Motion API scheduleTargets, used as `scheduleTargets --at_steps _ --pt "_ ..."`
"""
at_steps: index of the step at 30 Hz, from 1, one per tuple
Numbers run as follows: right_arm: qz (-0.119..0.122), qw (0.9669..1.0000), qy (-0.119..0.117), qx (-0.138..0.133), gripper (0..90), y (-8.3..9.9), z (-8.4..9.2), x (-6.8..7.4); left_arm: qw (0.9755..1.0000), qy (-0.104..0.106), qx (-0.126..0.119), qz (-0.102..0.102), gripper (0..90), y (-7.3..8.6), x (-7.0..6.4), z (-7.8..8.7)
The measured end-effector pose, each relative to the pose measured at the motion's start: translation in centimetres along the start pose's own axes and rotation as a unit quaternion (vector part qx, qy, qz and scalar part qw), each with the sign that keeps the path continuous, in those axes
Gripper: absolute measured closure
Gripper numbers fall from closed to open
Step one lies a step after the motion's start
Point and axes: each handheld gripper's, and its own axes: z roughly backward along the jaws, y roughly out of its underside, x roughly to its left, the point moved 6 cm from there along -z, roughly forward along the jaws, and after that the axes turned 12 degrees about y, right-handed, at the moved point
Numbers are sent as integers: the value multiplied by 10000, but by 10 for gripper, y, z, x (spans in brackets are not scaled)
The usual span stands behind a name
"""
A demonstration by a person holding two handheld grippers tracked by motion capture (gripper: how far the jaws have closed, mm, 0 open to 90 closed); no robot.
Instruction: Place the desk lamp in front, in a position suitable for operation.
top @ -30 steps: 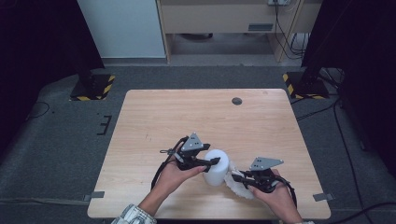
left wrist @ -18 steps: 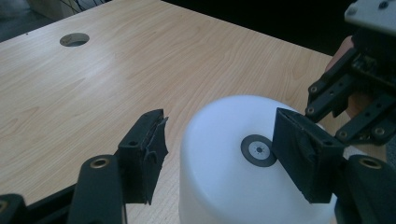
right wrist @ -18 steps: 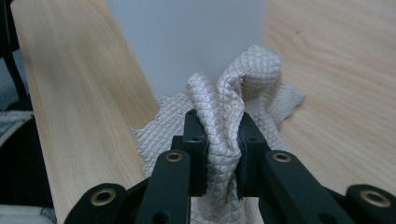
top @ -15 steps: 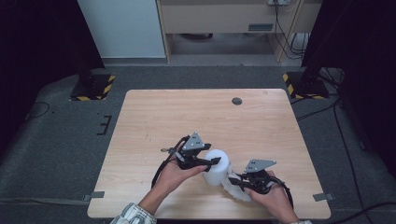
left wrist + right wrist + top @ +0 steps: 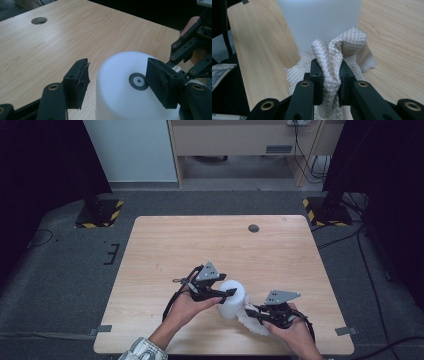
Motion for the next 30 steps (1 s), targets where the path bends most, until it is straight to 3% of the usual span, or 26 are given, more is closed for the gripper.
scheduleTargets --at_steps 7,23,30 --pt "-147 9999 20 -89 781 -4 1 -5 10000 39 53 -57 344 -2 1 -1" --pt "-147 9998 45 -90 781 -3 2 -6 10000 -6 49 -74 347 -4 1 -4" --pt "-157 9998 65 -112 781 -3 3 -8 10000 87 -14 -19 337 -5 0 -1"
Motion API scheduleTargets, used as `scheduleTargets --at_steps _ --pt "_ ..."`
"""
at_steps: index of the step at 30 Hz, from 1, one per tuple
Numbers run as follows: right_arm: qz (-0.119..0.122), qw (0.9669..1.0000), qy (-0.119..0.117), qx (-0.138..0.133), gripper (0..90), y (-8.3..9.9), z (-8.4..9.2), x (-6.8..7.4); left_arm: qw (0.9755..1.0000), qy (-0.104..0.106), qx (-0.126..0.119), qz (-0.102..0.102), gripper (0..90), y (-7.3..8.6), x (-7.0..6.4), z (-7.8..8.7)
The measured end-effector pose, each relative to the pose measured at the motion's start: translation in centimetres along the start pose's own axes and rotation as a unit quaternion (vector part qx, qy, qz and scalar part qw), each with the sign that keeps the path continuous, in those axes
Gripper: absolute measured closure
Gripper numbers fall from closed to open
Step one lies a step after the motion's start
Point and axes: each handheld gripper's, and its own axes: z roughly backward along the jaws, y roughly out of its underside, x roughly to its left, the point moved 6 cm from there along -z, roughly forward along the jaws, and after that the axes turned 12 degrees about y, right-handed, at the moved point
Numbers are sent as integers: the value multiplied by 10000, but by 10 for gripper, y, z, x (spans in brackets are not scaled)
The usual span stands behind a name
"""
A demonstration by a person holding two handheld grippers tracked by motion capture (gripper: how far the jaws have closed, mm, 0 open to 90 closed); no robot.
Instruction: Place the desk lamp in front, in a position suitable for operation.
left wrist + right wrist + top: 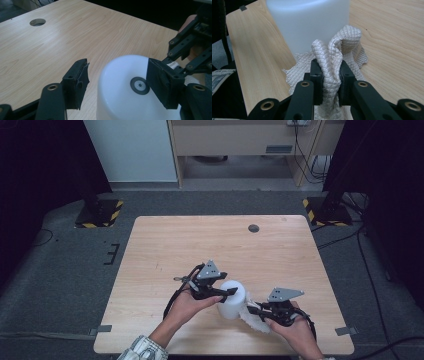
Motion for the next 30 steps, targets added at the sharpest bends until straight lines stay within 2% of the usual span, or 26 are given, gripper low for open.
scheduleTargets --at_steps 4,7,11,13,15,17,20,24,30 --pt "11 10000 -12 98 781 3 -5 1 9999 21 133 -75 346 1 -5 -1" --pt "41 9999 -15 155 782 4 -7 2 9999 25 106 -18 357 2 -4 -2" --pt "-106 9997 -26 -212 783 -11 5 1 9999 53 130 28 359 2 -3 -1" --pt "-177 9985 -44 -518 783 -23 15 -1 9999 58 143 33 359 2 -2 -1" --pt "-204 9975 -35 -680 783 -31 19 -2 9998 47 168 13 359 2 -2 -1" --pt "-173 9981 -10 -586 783 -29 15 -2 9998 48 181 17 359 2 -1 -1" --pt "-149 9996 27 -249 782 -16 3 -2 9998 41 189 11 359 1 -1 -1" --pt "-74 9999 67 129 781 0 -9 -1 9998 34 188 12 359 1 -2 -1" --pt "-65 9999 52 118 781 0 -9 -1 9998 26 191 8 359 1 -2 -1"
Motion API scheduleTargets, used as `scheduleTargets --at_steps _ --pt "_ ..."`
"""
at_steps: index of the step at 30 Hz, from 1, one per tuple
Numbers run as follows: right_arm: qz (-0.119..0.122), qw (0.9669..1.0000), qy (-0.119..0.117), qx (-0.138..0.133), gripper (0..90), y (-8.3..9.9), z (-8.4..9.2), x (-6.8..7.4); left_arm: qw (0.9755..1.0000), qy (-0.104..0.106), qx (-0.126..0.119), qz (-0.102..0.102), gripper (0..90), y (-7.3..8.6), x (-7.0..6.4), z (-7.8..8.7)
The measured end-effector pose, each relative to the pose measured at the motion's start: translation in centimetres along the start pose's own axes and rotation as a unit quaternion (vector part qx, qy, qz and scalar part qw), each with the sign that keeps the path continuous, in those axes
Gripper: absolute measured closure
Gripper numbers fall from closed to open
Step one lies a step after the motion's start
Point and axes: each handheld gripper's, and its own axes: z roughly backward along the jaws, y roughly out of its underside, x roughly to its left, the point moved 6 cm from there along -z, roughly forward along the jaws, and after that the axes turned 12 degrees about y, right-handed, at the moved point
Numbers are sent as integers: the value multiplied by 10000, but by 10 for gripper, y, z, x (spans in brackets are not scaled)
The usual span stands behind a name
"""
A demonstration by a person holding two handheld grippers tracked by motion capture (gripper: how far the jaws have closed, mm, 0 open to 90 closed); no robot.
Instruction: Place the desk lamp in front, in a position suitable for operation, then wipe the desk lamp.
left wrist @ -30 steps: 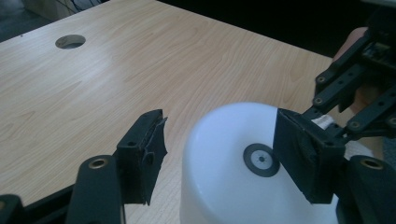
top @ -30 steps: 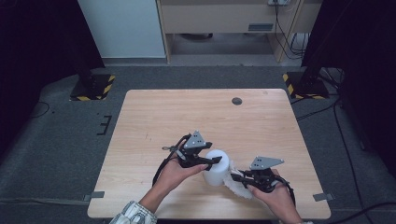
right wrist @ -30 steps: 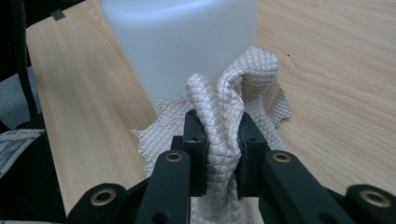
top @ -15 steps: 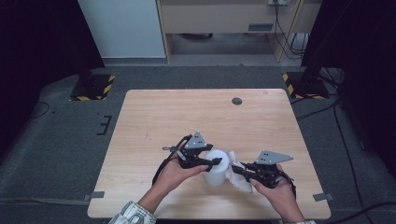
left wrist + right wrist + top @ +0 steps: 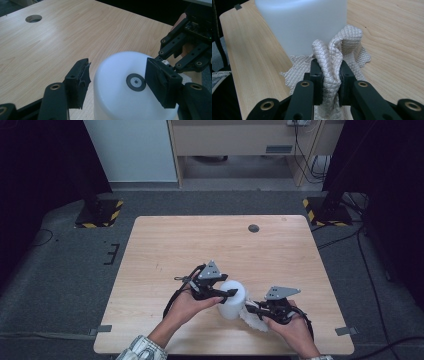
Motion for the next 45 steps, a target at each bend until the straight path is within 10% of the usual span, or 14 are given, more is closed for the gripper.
scheduleTargets --at_steps 37,45 --pt "24 10000 -59 -25 780 -2 3 4 10000 -12 9 -34 363 -1 1 -1" --pt "-52 9987 -60 -506 781 -20 18 5 10000 16 -13 18 363 -1 1 -2"
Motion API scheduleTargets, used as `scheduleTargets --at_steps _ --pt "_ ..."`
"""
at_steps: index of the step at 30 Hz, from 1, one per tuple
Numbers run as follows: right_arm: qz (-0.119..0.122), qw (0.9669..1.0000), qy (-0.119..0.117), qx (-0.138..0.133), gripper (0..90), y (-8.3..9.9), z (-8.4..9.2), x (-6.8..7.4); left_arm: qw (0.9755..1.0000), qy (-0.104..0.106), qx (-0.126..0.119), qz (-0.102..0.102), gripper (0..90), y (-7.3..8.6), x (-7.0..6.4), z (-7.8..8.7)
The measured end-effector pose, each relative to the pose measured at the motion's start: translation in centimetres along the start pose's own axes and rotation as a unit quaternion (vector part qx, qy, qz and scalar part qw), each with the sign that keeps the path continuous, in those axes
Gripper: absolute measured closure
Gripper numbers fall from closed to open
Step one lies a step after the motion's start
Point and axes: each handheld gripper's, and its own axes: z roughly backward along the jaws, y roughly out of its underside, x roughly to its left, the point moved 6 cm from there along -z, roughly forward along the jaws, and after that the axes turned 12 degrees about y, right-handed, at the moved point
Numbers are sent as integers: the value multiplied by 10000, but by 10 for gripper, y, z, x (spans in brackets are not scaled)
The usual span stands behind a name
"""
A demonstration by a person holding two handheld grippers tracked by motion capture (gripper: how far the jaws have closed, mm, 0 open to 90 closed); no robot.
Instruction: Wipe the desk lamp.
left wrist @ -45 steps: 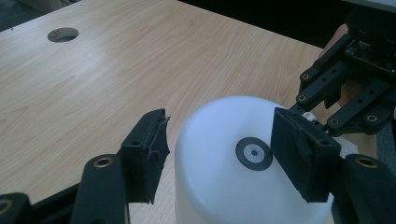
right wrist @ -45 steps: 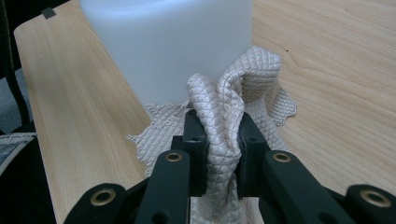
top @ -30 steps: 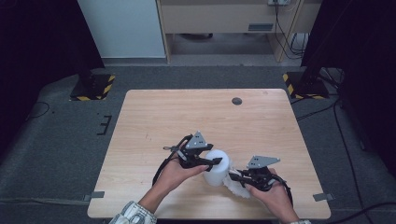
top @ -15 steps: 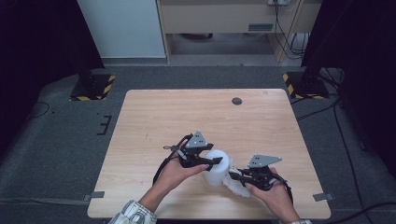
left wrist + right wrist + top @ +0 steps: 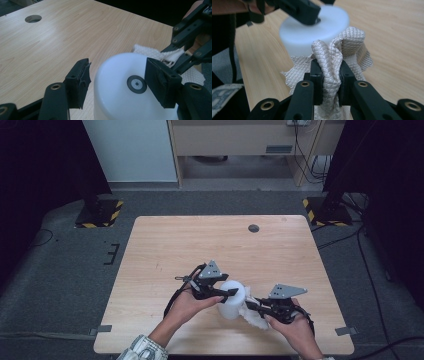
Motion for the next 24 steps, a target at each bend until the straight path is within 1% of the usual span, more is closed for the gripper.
scheduleTargets --at_steps 1,4,5,9,11,12,15,17,18,20,22,24 --pt "-8 10000 -4 -33 782 -2 1 0 10000 -3 4 -8 364 0 0 0" --pt "11 10000 -5 49 782 1 -2 0 10000 -9 11 -16 366 0 0 0" --pt "28 9999 15 169 782 6 -5 0 10000 -8 10 -12 367 0 0 0" --pt "113 9986 49 515 782 21 -16 0 10000 -4 9 -4 367 0 0 0" --pt "135 9985 53 537 781 22 -15 0 10000 -1 7 2 367 0 0 0" --pt "113 9987 49 487 782 20 -13 0 10000 1 6 3 367 0 0 0" --pt "-38 10000 -20 55 782 3 -1 0 10000 3 -8 16 367 0 0 0" --pt "-55 9997 -15 -218 782 -9 6 -1 10000 -12 6 2 367 0 0 0" --pt "-36 9997 -1 -238 782 -10 7 -2 10000 -19 6 2 367 0 -1 0" --pt "8 9999 41 -154 781 -10 3 -4 10000 -21 6 -1 368 0 -1 0" --pt "71 9998 112 119 782 -3 -6 -8 10000 -5 -12 23 368 1 -1 0" --pt "63 9994 160 314 782 4 -14 -11 10000 -13 -8 15 369 1 -1 1"
